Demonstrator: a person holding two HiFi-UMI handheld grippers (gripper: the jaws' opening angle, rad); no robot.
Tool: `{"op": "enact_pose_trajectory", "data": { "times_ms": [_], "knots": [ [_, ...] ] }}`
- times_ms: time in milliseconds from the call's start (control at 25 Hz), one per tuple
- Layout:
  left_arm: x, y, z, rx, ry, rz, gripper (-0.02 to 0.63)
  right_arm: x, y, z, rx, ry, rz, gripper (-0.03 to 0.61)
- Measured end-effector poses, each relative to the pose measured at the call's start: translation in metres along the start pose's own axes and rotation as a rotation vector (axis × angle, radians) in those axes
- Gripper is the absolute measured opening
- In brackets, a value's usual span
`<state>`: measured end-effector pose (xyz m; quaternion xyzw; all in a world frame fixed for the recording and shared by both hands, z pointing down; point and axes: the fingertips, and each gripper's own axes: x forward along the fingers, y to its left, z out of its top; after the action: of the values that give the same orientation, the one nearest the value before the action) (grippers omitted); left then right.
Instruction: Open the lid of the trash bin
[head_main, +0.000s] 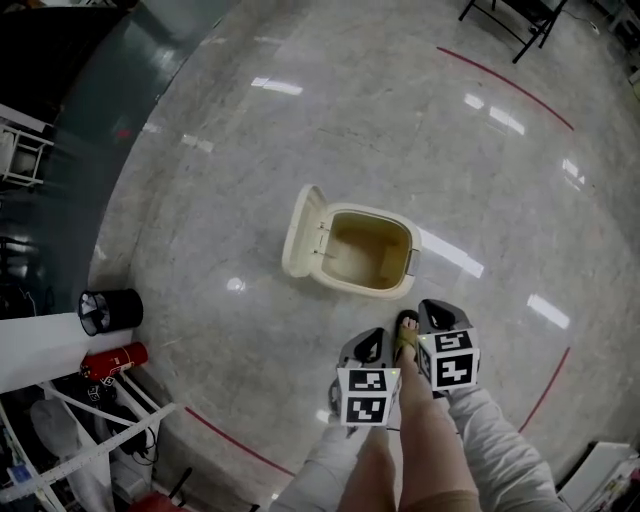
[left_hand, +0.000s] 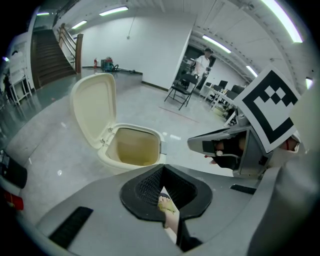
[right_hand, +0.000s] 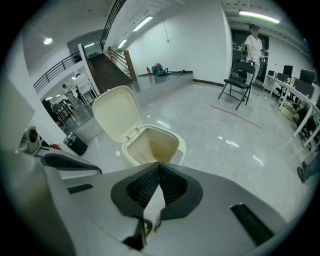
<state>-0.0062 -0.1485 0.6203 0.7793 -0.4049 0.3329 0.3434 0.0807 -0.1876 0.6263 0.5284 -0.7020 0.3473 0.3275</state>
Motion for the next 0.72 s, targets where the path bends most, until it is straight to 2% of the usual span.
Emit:
{"op": "enact_pose_trajectory", "data": {
  "times_ms": [280, 720],
  "knots": [
    [-0.040, -0.012, 0.012, 0.035, 0.002, -0.009, 0.005, -0.056, 0.021, 0.021, -0.016, -0.049, 0.016, -0.006],
    [-0.107, -0.046, 0.022, 0.103, -0.016, -0.044, 0.005, -0.140, 0.051, 0.019, 0.011, -0.134, 0.032, -0.005]
  ]
}}
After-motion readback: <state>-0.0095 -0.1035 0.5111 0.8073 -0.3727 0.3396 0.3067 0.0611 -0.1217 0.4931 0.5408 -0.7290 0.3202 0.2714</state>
